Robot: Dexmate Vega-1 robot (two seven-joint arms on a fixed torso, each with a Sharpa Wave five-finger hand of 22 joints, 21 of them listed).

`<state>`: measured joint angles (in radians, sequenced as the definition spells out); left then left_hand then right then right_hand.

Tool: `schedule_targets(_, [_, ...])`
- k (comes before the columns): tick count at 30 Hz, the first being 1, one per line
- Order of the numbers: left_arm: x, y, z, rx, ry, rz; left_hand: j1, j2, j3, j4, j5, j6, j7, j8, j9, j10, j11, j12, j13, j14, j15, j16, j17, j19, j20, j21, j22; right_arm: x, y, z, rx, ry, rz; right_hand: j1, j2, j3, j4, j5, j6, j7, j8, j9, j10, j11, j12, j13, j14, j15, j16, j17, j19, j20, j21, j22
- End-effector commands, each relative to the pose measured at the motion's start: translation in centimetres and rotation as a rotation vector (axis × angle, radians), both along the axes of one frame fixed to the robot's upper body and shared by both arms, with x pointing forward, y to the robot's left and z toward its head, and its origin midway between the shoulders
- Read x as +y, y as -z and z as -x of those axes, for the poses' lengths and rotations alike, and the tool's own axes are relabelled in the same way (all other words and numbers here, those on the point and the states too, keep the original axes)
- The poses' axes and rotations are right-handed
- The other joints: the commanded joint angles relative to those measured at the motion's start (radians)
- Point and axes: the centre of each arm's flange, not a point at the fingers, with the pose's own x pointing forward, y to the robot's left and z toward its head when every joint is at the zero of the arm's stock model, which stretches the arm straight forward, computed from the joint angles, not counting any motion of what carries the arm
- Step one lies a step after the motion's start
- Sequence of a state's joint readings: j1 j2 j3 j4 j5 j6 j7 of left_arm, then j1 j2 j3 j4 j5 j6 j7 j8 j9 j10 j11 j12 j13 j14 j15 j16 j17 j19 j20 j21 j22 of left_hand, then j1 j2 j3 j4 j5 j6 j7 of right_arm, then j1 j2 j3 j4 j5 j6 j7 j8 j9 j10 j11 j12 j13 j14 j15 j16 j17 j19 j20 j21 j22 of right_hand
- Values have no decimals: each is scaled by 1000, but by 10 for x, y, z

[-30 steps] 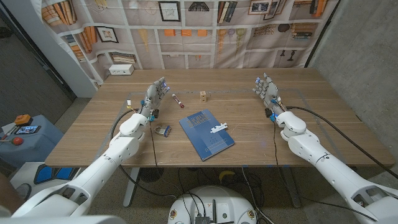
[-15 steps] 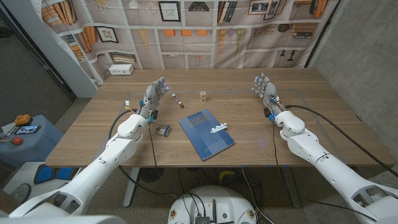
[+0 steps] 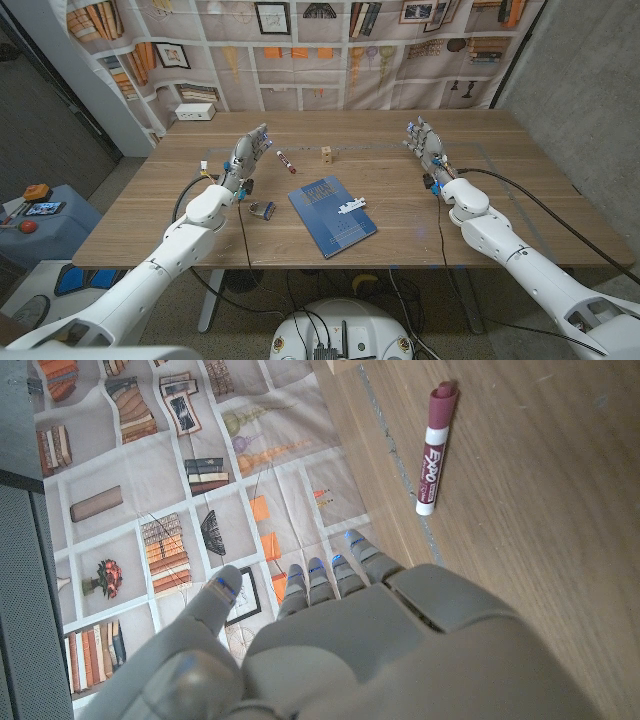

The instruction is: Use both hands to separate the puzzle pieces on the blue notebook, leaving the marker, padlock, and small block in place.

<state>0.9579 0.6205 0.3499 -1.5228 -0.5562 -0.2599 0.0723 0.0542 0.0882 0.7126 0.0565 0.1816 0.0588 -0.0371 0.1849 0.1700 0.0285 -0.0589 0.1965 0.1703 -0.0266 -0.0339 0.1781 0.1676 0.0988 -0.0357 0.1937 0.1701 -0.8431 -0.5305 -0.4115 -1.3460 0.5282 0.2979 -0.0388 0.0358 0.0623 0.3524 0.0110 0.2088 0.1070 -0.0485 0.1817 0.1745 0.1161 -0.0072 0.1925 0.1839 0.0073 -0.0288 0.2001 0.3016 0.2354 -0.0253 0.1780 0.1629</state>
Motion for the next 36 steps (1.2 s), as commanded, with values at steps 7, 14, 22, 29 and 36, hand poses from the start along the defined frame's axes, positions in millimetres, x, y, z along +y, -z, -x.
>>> schedule_targets(7, [-14, -3, 24, -87, -82, -208, -28, 84, -2, 37, 6, 25, -11, 7, 3, 28, -9, 8, 3, 10, -55, 7, 9, 19, -31, 6, 4, -6, 0, 1, -2, 2, 17, 7, 2, 7, -2, 7, 4, 7, 4, 3, -1, -2, 0, 2, -8, -4, -2, -5, -1, -4, 5, 3])
schedule_targets(14, [-21, -5, 34, -120, -109, -293, -33, 84, -1, 47, 8, 36, -21, 7, 2, 37, -14, 8, 3, 16, -65, 7, 9, 25, -37, 7, 3, -11, -1, 1, -6, 11, 24, 7, 2, 8, -3, 6, -1, 7, 3, 3, -3, -2, -1, 2, -9, -5, -2, -8, -3, -4, 5, 3])
schedule_targets(22, [-31, -8, 45, -162, -142, -440, -35, 85, 3, 55, 9, 47, -31, 7, 2, 45, -21, 7, 2, 12, -75, 4, 7, 20, -46, 4, 3, -15, -2, -1, -11, 9, 31, 8, 3, 9, -5, 6, -2, 7, 3, 3, -4, -2, -2, 2, -9, -4, -2, -12, -5, -5, 5, 3])
schedule_targets(29, [-39, -8, 55, -204, -179, -613, -36, 86, 6, 61, 11, 50, -42, 4, 2, 47, -29, 5, 2, 11, -84, 2, 7, 19, -55, 3, 2, -14, -4, -4, -18, 8, 45, 9, 4, 10, -6, 6, -3, 7, 3, 3, -5, -3, -2, 2, -10, -4, -2, -15, -5, -6, 5, 3])
schedule_targets(36, [-41, -7, 65, -255, -237, -697, -40, 86, 7, 73, 11, 50, -58, 1, 2, 51, -47, 2, 2, 14, -96, 3, 8, 21, -64, 2, 2, -13, -4, -4, -21, 10, 57, 11, 6, 11, -9, 5, -3, 7, 3, 3, -5, -3, -2, 2, -10, -4, -2, -18, -6, -5, 5, 3])
